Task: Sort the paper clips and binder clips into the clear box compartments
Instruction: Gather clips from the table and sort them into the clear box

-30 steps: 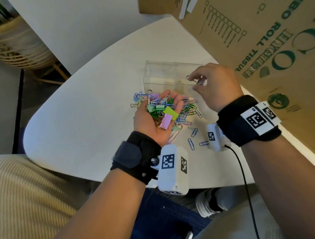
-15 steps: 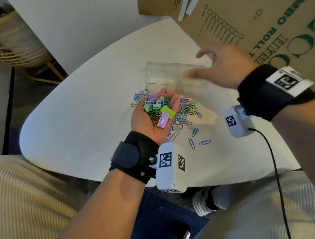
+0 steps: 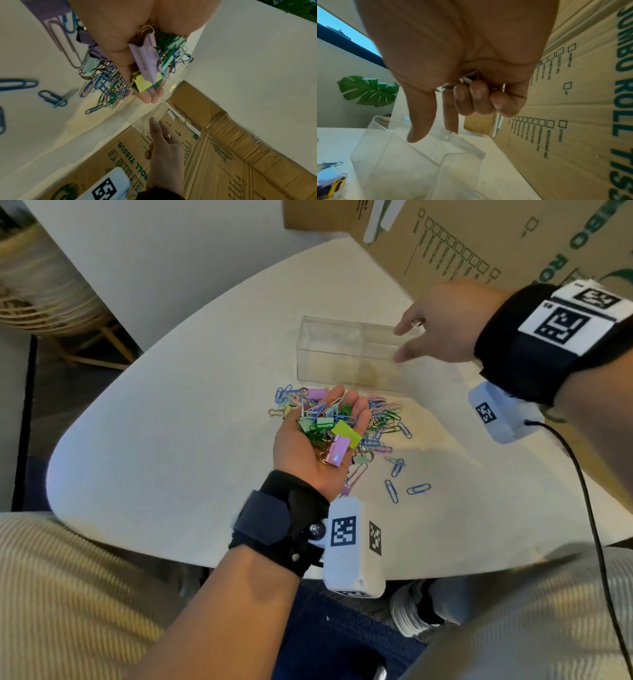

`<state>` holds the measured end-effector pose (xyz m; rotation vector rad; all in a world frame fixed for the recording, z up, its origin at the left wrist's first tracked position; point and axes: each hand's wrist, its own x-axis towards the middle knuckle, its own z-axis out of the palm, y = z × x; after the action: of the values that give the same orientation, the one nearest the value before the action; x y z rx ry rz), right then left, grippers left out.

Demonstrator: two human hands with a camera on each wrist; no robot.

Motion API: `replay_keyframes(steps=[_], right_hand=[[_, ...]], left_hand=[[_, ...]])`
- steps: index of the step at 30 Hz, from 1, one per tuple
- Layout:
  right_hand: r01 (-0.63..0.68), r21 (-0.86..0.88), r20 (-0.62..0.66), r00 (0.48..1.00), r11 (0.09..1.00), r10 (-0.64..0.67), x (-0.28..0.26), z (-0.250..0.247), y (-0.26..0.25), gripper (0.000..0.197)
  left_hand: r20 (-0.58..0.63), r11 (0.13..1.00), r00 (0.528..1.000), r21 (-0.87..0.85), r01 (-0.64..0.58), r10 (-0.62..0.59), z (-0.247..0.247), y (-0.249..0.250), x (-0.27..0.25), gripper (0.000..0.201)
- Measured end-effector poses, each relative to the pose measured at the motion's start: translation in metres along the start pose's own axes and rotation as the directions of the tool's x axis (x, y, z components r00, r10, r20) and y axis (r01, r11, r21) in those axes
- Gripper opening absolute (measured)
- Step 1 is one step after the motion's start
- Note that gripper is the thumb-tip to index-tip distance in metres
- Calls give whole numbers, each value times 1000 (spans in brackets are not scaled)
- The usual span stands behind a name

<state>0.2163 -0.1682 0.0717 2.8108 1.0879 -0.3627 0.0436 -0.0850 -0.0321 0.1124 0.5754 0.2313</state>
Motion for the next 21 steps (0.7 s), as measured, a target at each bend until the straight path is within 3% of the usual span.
replay_keyframes(steps=[4, 10, 15, 17, 19, 21], right_hand=[[13, 84, -72, 997, 996, -7, 0, -7, 4, 36], [-13, 167, -199, 979, 986, 47, 12, -9, 7, 32], [-6, 311, -398, 907, 950, 136, 9, -4, 2, 30], [62, 312, -360, 931, 948, 58, 4, 0, -6, 28], [91, 208, -183, 982, 974, -52, -2, 9, -15, 34], [109, 75, -6, 994, 991, -109, -4, 21, -20, 35]], left_hand=[[-2, 1000, 1000, 7, -3, 3, 1, 1, -1, 45], [-4, 1000, 1000, 29, 1, -1, 0, -1, -2, 44], [-8, 1000, 1000, 28, -9, 9, 0, 0, -3, 44], [-5, 1000, 1000, 27, -15, 15, 1, 3, -2, 41], [-6, 999, 1000, 24, -21, 21, 2, 5, -1, 38], [-8, 999, 1000, 26, -22, 22, 2, 5, -1, 38]])
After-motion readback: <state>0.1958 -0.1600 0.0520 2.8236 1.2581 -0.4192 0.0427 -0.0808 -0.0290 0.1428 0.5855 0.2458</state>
